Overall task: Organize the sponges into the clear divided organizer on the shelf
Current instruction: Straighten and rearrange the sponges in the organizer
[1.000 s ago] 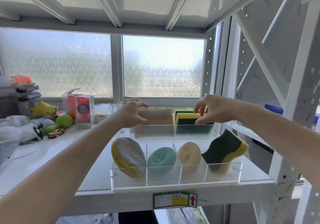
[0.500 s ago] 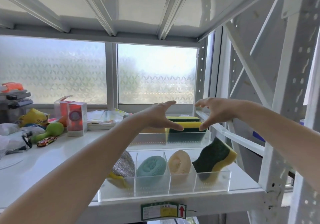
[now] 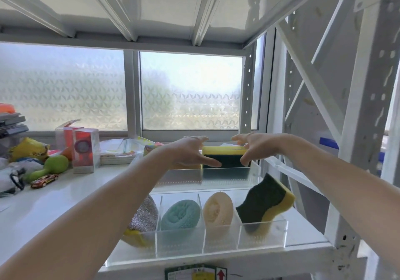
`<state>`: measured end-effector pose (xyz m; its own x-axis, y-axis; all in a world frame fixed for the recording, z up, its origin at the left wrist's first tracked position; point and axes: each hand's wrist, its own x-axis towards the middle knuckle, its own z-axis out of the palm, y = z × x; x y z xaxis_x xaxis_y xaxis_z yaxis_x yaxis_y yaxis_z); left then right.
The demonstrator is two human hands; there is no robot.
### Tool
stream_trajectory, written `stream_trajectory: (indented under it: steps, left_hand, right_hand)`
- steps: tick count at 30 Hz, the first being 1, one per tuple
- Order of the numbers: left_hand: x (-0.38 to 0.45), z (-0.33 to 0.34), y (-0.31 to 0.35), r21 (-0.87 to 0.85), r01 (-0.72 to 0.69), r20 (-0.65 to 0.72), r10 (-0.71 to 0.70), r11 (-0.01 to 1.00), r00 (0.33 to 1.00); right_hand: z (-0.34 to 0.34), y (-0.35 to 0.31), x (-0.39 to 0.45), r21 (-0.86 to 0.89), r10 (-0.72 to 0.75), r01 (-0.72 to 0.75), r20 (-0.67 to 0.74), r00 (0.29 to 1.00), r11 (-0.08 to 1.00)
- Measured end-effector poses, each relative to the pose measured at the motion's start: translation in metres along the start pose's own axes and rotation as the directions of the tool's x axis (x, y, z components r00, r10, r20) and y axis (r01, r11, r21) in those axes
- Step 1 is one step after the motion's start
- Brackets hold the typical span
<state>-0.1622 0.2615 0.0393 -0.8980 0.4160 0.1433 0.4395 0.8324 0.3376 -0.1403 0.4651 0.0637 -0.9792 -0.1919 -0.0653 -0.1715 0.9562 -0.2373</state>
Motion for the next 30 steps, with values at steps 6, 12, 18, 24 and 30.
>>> stream_trajectory:
  steps: [6,12,18,24,30]
  left_hand:
    - [-0.004,0.004,0.001,0.075,-0.002,-0.036,0.005,0.997,0.999]
    - [0.000,0.001,0.004,0.027,-0.049,-0.016,0.050,0.998,0.999]
    - [-0.003,0.006,0.006,0.114,-0.087,-0.055,0.094,0.990,0.994]
    - [-0.004,0.014,0.010,0.260,-0.139,0.029,0.136,0.956,0.990]
    - [-0.007,0.014,0.014,0.286,-0.152,0.064,0.140,0.946,0.988]
  right_hand:
    - [0.008,-0.003,0.011,0.039,0.000,0.001,-0.008,1.000,0.999]
    - [0.003,-0.002,0.014,0.139,0.008,-0.003,-0.035,0.999,0.990]
    - [0.009,-0.003,0.006,0.155,-0.057,0.077,-0.129,0.990,0.985]
    - [0.023,0.000,-0.003,0.029,-0.060,0.064,-0.118,0.991,0.998]
    - [0.032,0.004,-0.003,0.050,-0.086,0.090,-0.080,0.993,0.995]
